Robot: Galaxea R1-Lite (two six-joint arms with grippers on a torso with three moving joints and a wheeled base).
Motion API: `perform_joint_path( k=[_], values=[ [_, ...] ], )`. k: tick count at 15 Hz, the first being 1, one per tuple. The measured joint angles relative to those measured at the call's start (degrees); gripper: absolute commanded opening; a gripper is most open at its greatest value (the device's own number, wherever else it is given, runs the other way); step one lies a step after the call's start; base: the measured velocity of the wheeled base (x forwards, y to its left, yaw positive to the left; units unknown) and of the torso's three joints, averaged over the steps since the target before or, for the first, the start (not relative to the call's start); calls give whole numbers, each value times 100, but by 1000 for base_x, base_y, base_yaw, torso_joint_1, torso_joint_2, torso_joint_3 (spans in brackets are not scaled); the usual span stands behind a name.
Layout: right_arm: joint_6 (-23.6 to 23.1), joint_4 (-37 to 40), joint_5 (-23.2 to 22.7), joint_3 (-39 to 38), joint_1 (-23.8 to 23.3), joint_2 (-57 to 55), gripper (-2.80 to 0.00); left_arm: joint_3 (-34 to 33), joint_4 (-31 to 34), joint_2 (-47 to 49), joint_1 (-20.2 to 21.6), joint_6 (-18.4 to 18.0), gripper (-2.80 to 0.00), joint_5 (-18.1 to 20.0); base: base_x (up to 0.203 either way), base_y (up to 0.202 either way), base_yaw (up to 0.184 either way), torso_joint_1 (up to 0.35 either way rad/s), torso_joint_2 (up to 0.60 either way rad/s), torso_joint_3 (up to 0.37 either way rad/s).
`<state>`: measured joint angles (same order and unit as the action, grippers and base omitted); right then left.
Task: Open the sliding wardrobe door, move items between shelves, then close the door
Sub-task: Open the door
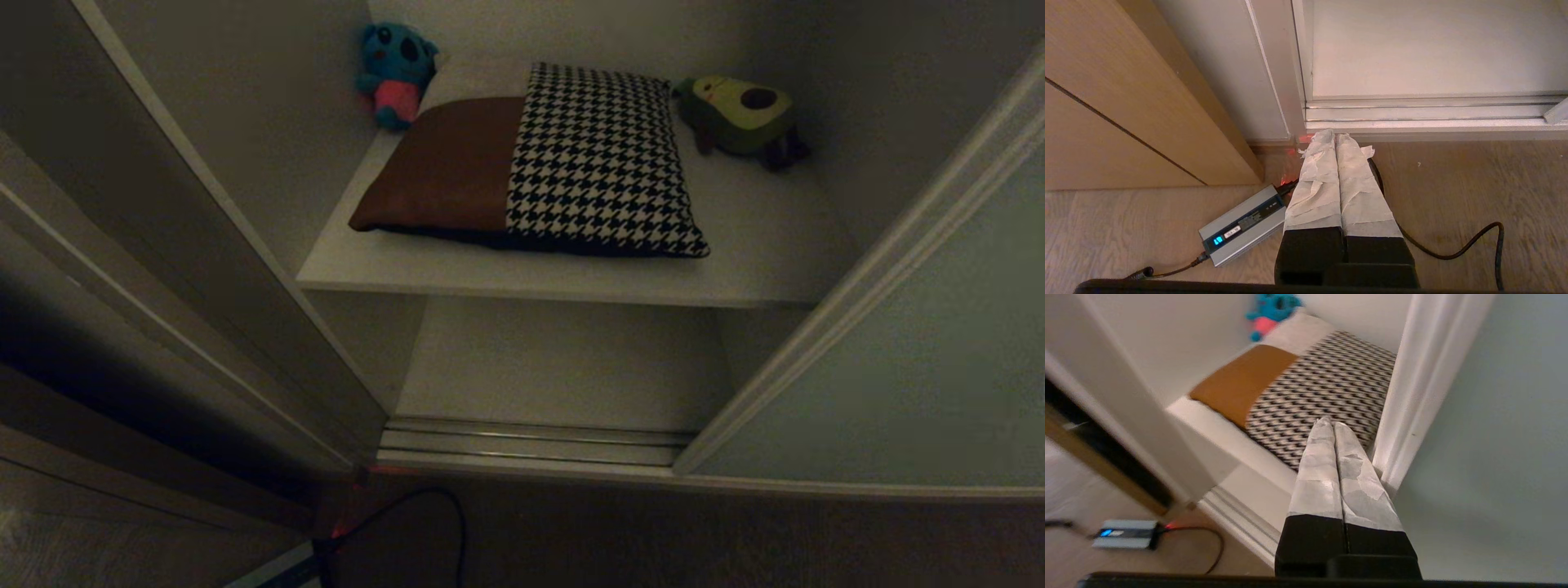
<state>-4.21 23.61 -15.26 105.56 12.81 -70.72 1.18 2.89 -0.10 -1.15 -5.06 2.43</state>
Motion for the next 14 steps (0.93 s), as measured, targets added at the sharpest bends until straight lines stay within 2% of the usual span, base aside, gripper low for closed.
perform_joint_path(
  k=[4, 6, 8, 10, 14],
  values=[
    [56, -24, 634, -110, 0, 80, -280, -2, -2, 2, 0, 5, -280, 0, 0, 0, 0, 0, 0, 0],
    [219, -53, 731, -181, -6, 146, -280, -2, 0, 2, 0, 5, -280, 2, 0, 0, 0, 0, 0, 0],
    [328, -17, 631, -264, 0, 288, -280, -2, -2, 2, 0, 2, -280, -1, 0, 0, 0, 0, 0, 0],
    [343, 4, 305, -488, -14, 562, -280, -2, -2, 2, 0, 2, -280, 1, 0, 0, 0, 0, 0, 0],
    [-95, -39, -115, -2024, -415, 1432, -280, -2, 0, 2, 0, 6, -280, 2, 0, 0, 0, 0, 0, 0]
  ],
)
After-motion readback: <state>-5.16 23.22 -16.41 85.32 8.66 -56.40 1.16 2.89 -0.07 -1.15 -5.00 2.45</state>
